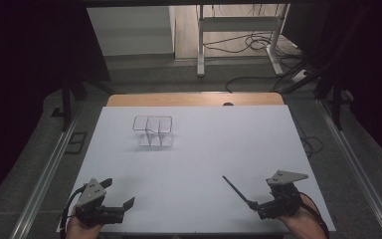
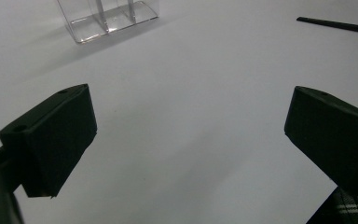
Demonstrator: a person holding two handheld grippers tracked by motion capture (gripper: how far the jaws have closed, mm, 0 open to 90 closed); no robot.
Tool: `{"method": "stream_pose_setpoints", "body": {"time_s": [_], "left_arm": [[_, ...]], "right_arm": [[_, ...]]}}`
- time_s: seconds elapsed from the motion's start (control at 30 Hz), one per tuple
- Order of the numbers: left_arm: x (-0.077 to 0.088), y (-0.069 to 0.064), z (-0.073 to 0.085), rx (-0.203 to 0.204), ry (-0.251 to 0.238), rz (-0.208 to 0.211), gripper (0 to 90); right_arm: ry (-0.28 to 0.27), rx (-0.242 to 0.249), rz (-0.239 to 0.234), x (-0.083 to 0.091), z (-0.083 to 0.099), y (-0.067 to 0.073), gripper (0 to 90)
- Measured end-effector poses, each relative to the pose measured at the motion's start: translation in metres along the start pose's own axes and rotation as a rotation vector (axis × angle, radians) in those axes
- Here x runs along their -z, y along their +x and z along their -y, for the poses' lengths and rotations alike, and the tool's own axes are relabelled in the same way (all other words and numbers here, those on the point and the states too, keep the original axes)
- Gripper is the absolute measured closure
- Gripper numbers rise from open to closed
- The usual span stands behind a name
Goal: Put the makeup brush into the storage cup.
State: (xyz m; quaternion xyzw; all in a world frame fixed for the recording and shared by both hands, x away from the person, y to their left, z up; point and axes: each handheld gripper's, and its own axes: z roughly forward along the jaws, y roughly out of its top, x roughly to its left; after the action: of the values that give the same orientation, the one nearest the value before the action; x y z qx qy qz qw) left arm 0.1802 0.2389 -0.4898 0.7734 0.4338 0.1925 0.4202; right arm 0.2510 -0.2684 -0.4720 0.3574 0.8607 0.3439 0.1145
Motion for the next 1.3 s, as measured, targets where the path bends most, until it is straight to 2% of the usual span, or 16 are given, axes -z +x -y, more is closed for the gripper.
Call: {"method": "stream_pose_setpoints", "body": {"time_s": [0.17, 0.43, 0.53, 0.9, 1.07, 1.3], "left_arm": [[0.000, 0.000, 0.000, 0.000, 0.000, 0.000, 2.7], [0.000, 0.000, 0.000, 0.000, 0.002, 0.000, 2.8], [0.000, 0.000, 0.000, 0.000, 0.002, 0.000, 2.8], [0.000, 0.000, 0.000, 0.000, 0.004, 0.000, 2.8], [0.000, 0.000, 0.000, 0.001, 0.004, 0.000, 2.8], [0.000, 0.000, 0.000, 0.002, 0.003, 0.002, 2.8]], "right_arm": [[0.004, -0.013, -0.004, -0.002, -0.006, 0.001, 0.0], [0.038, 0.001, 0.003, -0.009, -0.013, 0.002, 0.3], [0.052, 0.001, 0.009, -0.011, -0.016, 0.001, 3.0], [0.143, 0.028, 0.008, -0.023, -0.028, -0.001, 13.3], [0.195, 0.041, 0.000, -0.030, -0.033, -0.001, 16.1], [0.239, 0.048, -0.001, -0.037, -0.039, -0.003, 17.7]]}}
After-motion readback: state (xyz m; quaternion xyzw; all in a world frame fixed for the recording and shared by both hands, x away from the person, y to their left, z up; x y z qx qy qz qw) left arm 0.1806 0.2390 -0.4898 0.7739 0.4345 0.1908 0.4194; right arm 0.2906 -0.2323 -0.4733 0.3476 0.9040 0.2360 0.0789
